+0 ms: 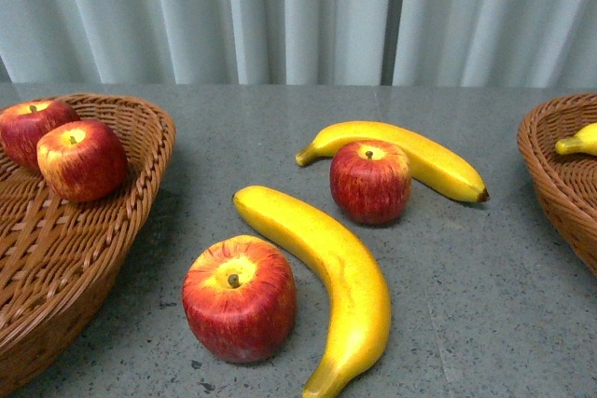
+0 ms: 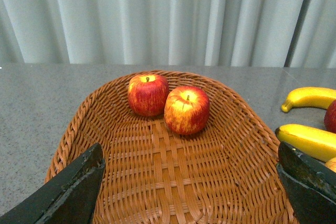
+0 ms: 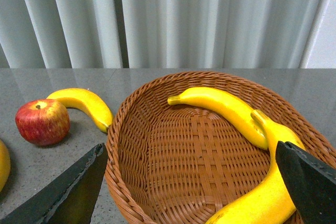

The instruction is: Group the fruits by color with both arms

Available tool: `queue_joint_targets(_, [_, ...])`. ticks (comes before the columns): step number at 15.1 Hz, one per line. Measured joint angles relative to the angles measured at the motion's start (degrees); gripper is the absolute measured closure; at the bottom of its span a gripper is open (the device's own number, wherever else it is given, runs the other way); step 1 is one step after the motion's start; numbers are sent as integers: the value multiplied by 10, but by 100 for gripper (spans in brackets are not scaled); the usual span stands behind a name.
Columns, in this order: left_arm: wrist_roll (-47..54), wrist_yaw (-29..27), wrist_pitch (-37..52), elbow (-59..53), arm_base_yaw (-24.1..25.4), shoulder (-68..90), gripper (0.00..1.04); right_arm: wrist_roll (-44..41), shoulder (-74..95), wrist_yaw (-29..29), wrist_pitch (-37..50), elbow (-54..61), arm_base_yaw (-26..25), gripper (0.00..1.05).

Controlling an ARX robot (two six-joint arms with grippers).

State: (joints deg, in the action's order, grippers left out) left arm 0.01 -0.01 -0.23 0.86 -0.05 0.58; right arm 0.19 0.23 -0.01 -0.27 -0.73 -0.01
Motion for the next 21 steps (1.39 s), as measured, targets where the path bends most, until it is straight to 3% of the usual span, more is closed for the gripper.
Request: queue_joint_targets(21, [0,0,0,0,0,0,7,0,0,0,0,0,0,6])
